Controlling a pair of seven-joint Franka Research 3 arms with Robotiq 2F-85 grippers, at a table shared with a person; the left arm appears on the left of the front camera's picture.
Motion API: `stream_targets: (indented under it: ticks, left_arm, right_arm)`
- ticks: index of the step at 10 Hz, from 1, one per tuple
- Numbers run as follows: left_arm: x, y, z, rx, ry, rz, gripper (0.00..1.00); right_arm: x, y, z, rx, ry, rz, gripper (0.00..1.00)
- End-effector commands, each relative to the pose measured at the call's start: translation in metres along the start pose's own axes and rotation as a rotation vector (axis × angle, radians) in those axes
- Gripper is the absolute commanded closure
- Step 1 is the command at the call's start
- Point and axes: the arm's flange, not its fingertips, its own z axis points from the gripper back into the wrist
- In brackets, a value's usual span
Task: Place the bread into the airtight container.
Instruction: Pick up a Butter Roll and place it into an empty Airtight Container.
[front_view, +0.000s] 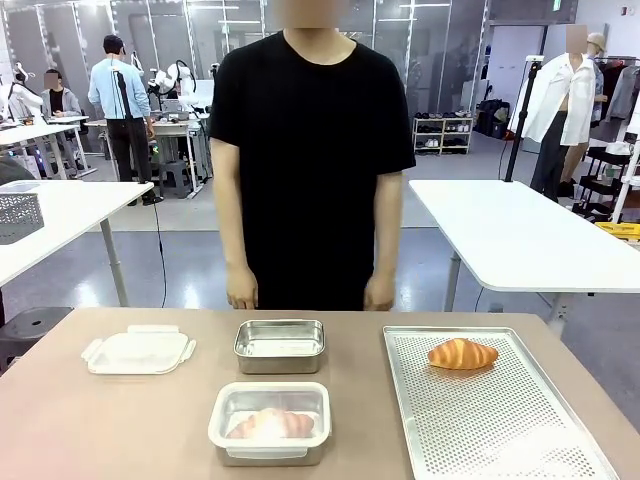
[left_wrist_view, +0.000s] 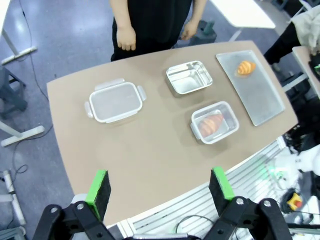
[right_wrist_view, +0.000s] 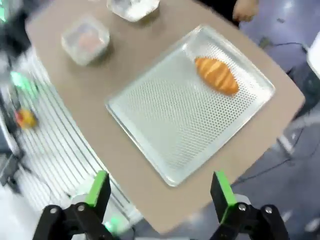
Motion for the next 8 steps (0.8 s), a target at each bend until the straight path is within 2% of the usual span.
stream_targets:
  ticks: [1, 2, 4, 5, 6, 8]
  left_arm:
    - [0.001, 0.000, 0.002, 0.000, 0.002, -0.011, 0.00]
    - [0.001, 0.000, 0.002, 0.000, 0.002, -0.011, 0.00]
    - [0.001, 0.000, 0.002, 0.000, 0.002, -0.011, 0.00]
    - [0.001, 0.000, 0.002, 0.000, 0.002, -0.011, 0.00]
    - [0.001, 0.000, 0.002, 0.000, 0.002, -0.011, 0.00]
    - [0.001, 0.000, 0.002, 0.000, 0.002, -0.011, 0.00]
  right_arm:
    - [0.031, -0.021, -0.018, -0.062, 0.130, 0.301, 0.00]
    - [0.059, -0.023, -0.046, -0.117, 0.193, 0.407, 0.00]
    - [0.089, -0.028, -0.104, -0.142, 0.258, 0.566, 0.00]
    - [0.097, -0.031, -0.133, -0.103, 0.257, 0.628, 0.00]
    - [0.101, -0.034, -0.167, -0.124, 0.268, 0.700, 0.00]
    - [0.106, -0.038, -0.214, -0.116, 0.297, 0.742, 0.00]
